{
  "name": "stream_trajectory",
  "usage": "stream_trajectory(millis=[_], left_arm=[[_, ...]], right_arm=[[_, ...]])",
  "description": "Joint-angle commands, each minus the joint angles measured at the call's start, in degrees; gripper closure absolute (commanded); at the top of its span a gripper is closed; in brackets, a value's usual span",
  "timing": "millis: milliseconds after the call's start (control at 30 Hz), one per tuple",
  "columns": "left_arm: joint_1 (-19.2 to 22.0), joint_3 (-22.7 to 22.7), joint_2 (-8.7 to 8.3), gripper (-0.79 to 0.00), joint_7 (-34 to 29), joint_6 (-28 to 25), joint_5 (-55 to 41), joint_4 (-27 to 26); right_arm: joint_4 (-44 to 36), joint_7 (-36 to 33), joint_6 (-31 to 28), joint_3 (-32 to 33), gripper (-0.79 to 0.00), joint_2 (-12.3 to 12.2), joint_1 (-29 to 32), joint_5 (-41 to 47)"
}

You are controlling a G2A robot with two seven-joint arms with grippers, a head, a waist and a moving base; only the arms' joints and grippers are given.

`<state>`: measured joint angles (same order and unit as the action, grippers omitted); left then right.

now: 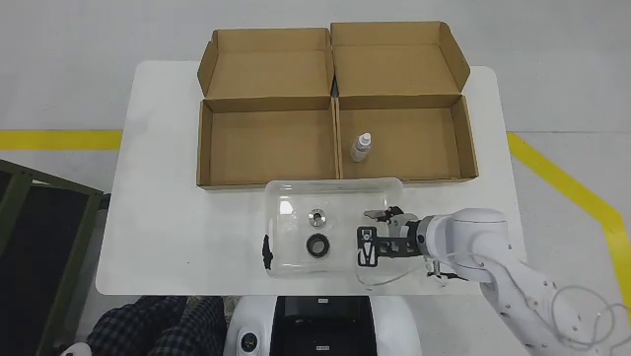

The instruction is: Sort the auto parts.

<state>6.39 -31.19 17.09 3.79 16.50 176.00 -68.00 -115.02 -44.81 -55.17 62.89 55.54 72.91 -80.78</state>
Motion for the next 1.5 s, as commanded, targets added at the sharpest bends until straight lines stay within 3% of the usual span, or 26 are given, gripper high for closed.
stream_trajectory(millis=[0,200,433,533,633,1067,1467], left_arm=[[0.00,0.00,0.00,-0.785,0.00,0.00,0.00,0.00],[0.00,0.00,0.00,-0.785,0.00,0.00,0.00,0.00],[0.00,0.00,0.00,-0.785,0.00,0.00,0.00,0.00],[0.00,0.00,0.00,-0.785,0.00,0.00,0.00,0.00],[0.00,0.00,0.00,-0.785,0.00,0.00,0.00,0.00],[0.00,0.00,0.00,-0.785,0.00,0.00,0.00,0.00],[0.00,0.00,0.00,-0.785,0.00,0.00,0.00,0.00]], right_arm=[[0.02,-0.91,0.17,-0.46,-0.382,0.01,-0.23,-0.26],[-0.06,-2.52,0.22,-2.15,-0.360,0.08,-0.89,-0.39],[0.67,-3.48,0.01,-4.10,-0.259,0.21,-1.92,-0.31],[0.87,-4.05,0.35,-4.77,-0.172,0.26,-2.27,-0.49],[0.91,-4.29,0.35,-5.29,0.000,0.28,-2.48,-0.45],[-1.74,-0.46,-0.17,-4.33,0.000,-0.21,-2.26,0.48],[-0.24,15.91,-0.03,-0.62,0.000,-0.60,-2.38,3.08]])
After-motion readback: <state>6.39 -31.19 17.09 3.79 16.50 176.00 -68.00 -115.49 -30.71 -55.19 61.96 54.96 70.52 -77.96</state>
